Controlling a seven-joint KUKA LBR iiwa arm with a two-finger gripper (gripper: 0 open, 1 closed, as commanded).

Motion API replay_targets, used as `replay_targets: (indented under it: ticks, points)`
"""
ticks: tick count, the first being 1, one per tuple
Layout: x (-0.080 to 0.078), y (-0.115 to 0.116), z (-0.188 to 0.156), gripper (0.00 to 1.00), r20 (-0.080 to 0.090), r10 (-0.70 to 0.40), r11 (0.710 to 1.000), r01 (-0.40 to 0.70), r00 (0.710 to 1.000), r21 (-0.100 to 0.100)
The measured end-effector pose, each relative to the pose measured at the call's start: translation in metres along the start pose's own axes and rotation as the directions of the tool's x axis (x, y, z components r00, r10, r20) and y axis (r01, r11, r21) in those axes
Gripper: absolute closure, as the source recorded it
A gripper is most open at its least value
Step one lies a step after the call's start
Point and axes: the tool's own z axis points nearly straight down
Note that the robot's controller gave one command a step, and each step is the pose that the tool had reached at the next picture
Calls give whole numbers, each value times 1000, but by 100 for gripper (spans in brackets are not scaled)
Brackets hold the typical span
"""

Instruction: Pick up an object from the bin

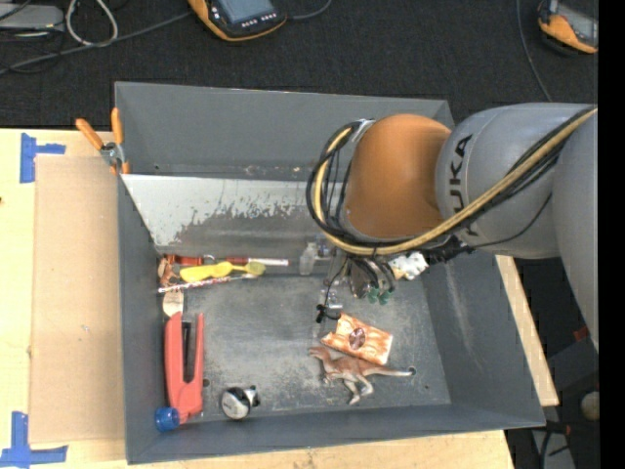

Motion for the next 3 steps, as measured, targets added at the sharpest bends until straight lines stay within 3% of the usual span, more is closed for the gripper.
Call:
replay_targets:
  ticks: [1,2,3]
  points:
    - [19,-37,13,0,-5,-5,1000,5,1000,1]
    - [40,-34,6,0,1,35,999,-35,999,-2]
    - [53,-69,58,0,-5,20,1000,-20,1000,-1]
